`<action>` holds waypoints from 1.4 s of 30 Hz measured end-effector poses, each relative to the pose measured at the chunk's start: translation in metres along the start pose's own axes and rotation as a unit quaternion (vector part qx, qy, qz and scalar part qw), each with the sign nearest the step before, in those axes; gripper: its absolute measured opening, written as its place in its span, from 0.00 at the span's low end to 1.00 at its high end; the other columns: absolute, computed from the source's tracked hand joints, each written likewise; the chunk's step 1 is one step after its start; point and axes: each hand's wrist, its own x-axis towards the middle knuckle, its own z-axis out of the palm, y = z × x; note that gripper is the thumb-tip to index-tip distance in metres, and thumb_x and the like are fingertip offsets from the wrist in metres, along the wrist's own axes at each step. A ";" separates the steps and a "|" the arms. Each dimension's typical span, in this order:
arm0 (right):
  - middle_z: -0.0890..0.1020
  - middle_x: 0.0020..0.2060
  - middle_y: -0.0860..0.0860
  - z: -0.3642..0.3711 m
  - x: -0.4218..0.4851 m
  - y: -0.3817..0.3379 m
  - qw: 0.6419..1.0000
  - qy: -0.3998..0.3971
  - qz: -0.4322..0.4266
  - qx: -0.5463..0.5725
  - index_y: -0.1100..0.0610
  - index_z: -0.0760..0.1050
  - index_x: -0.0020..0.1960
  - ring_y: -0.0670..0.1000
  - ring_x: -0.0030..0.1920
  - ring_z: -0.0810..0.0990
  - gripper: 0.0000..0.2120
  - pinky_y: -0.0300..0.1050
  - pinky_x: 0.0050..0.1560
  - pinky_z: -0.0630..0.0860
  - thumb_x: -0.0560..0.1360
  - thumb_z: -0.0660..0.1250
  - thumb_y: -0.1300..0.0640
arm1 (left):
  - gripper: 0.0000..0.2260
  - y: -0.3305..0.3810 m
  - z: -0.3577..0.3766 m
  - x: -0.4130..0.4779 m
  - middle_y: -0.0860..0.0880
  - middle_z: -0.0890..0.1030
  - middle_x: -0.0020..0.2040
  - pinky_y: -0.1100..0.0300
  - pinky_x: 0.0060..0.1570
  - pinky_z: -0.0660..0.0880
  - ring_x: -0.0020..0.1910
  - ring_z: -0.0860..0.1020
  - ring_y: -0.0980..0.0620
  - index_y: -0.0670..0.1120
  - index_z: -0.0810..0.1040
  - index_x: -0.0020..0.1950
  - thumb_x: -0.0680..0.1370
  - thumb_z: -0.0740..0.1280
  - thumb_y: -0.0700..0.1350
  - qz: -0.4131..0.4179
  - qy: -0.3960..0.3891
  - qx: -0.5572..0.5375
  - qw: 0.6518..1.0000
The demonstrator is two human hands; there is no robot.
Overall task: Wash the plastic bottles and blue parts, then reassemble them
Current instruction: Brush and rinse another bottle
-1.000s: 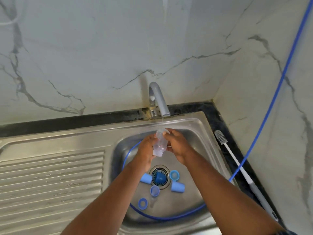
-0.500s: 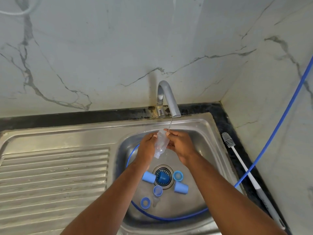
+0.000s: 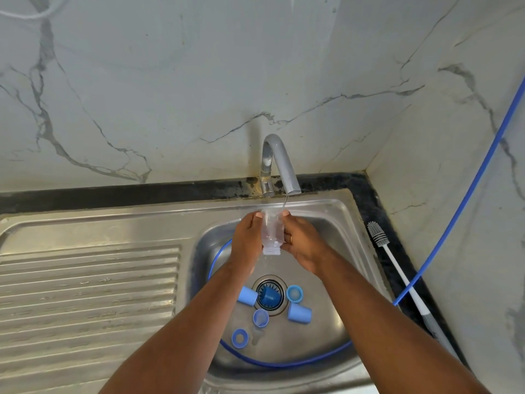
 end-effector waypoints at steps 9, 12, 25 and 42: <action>0.87 0.50 0.52 -0.010 0.002 0.003 0.996 0.047 -0.039 -0.059 0.56 0.81 0.58 0.53 0.53 0.86 0.12 0.51 0.57 0.81 0.76 0.73 0.60 | 0.14 0.005 0.008 -0.013 0.48 0.87 0.42 0.47 0.50 0.82 0.44 0.86 0.50 0.50 0.82 0.49 0.84 0.62 0.55 -0.047 -0.067 -0.035 0.996; 0.87 0.50 0.52 -0.014 0.001 0.006 0.997 0.051 -0.023 -0.058 0.56 0.80 0.59 0.54 0.54 0.85 0.16 0.52 0.58 0.81 0.72 0.77 0.61 | 0.17 -0.001 0.008 -0.012 0.41 0.86 0.50 0.43 0.55 0.81 0.51 0.85 0.42 0.44 0.82 0.55 0.84 0.61 0.55 -0.047 -0.100 -0.031 0.993; 0.84 0.52 0.46 -0.015 -0.002 0.008 0.972 0.106 -0.108 -0.182 0.48 0.78 0.59 0.47 0.54 0.82 0.28 0.52 0.60 0.81 0.65 0.78 0.70 | 0.12 0.000 0.005 -0.008 0.47 0.86 0.54 0.58 0.49 0.80 0.55 0.83 0.50 0.50 0.81 0.60 0.85 0.60 0.51 -0.078 -0.126 -0.056 0.987; 0.85 0.55 0.56 -0.013 0.003 0.008 0.990 0.099 0.036 0.094 0.56 0.80 0.62 0.57 0.60 0.81 0.14 0.48 0.53 0.79 0.81 0.60 0.61 | 0.08 0.011 -0.008 0.005 0.47 0.86 0.54 0.59 0.45 0.82 0.53 0.85 0.49 0.50 0.82 0.59 0.83 0.66 0.47 -0.017 -0.120 -0.078 0.990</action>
